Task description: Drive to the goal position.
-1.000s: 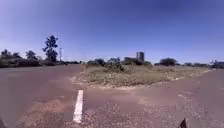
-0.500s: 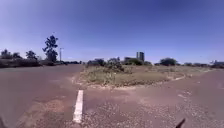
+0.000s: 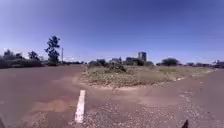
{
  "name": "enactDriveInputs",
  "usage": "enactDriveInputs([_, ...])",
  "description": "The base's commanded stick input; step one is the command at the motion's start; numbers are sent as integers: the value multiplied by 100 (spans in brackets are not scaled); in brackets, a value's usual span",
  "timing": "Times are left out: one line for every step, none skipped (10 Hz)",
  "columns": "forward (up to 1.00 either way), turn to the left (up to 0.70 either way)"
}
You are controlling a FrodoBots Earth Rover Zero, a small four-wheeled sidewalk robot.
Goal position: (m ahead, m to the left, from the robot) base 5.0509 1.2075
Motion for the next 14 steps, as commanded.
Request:
enactDriveInputs([0,70])
enactDriveInputs([0,70])
enactDriveInputs([0,70])
enactDriveInputs([0,70])
enactDriveInputs([0,70])
enactDriveInputs([0,70])
enactDriveInputs([0,70])
enactDriveInputs([0,70])
enactDriveInputs([0,70])
enactDriveInputs([0,70])
enactDriveInputs([0,70])
enactDriveInputs([0,70])
enactDriveInputs([0,70])
enactDriveInputs([0,70])
